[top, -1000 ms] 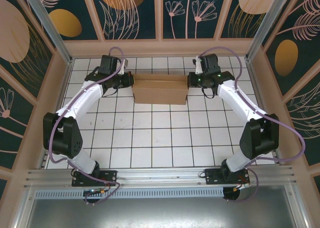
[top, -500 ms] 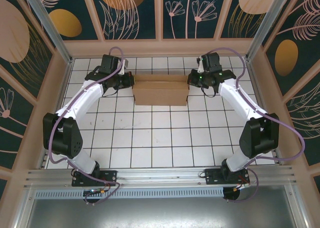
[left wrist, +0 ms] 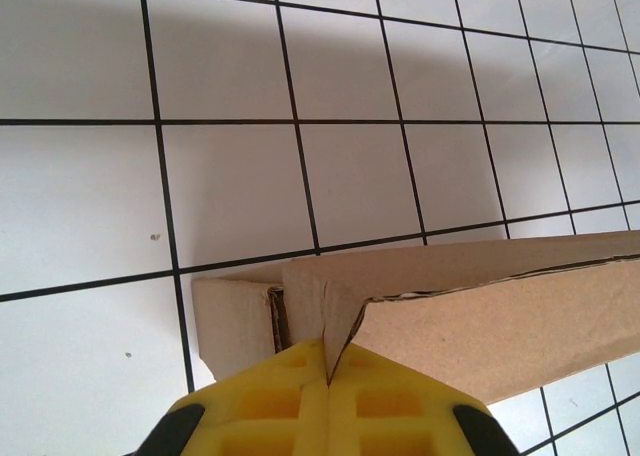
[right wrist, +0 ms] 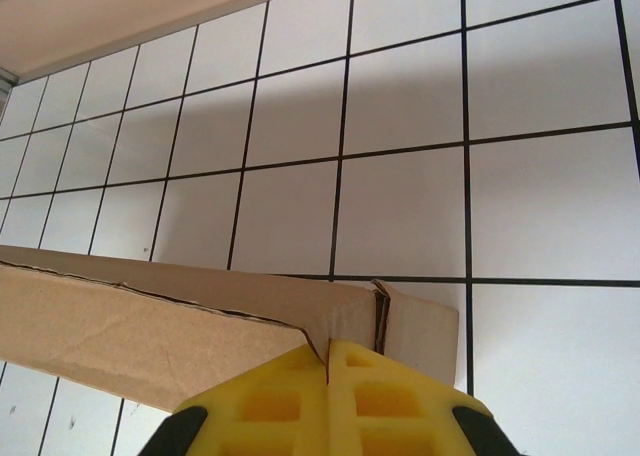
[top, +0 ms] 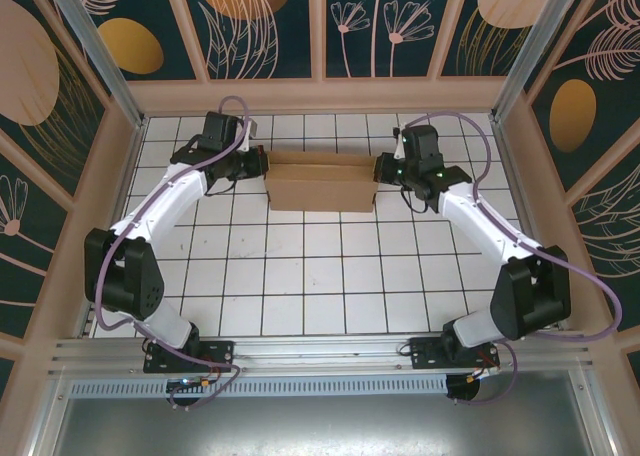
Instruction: Fold the paper box
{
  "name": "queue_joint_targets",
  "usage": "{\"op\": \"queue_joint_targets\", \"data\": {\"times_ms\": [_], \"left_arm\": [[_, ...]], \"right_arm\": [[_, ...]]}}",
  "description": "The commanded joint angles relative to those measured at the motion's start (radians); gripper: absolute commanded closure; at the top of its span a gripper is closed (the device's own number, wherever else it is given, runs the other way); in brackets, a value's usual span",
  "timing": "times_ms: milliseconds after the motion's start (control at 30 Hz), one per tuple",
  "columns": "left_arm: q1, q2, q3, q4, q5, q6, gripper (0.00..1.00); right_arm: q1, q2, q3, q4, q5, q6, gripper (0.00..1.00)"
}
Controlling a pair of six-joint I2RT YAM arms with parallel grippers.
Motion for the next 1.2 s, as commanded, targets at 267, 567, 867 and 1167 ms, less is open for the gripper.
{"op": "queue_joint_targets", "data": {"times_ms": [267,567,867,1167], "left_arm": [[-0.009,-0.035,-0.08,0.018,-0.07,0.066,1.0],[-0.008,-0.034,-0.074,0.002,-0.127,0.092,1.0],[-0.01,-0.06,-0.15,0.058,-0.132,0.092,1.0],[-0.035,-0.137,-0.348,0.253,-0.147,0.02,1.0]], "right_arm": [[0.017,-0.049,-0.16,0.105,0.093,-0.076,1.0],[0.021,-0.041,-0.153,0.098,0.108,-0.107,1.0],[0.034,-0.043,-0.158,0.1,0.12,-0.124,1.0],[0.047,-0.105,-0.277,0.247,0.169,-0.092,1.0]]}}
